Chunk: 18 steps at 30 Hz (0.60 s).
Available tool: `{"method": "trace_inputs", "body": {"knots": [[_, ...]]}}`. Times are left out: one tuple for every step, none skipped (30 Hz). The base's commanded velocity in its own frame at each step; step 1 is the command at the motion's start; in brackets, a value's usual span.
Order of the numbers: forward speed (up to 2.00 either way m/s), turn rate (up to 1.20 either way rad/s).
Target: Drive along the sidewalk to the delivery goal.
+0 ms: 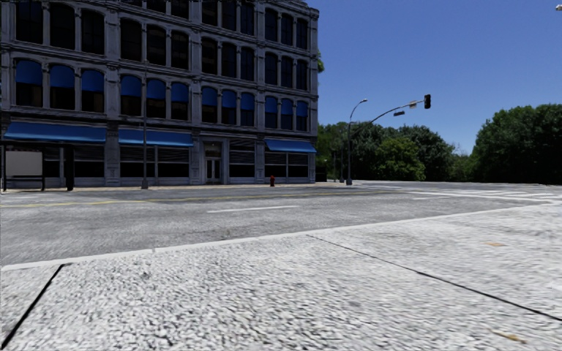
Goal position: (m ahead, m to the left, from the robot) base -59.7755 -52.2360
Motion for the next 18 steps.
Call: {"method": "trace_inputs", "body": {"knots": [[1.53,-0.98],[1.53,-0.98],[1.53,-0.98],[1.53,-0.98],[1.53,-0.98],[1.53,-0.98],[1.53,-0.97],[1.53,-0.97],[1.53,-0.9],[1.54,-0.86],[1.54,-0.86],[1.55,-0.85],[1.56,-0.85],[1.6,-0.85],[1.6,-0.85],[1.76,-0.85],[2.0,-0.85],[2.0,-0.85]]}}
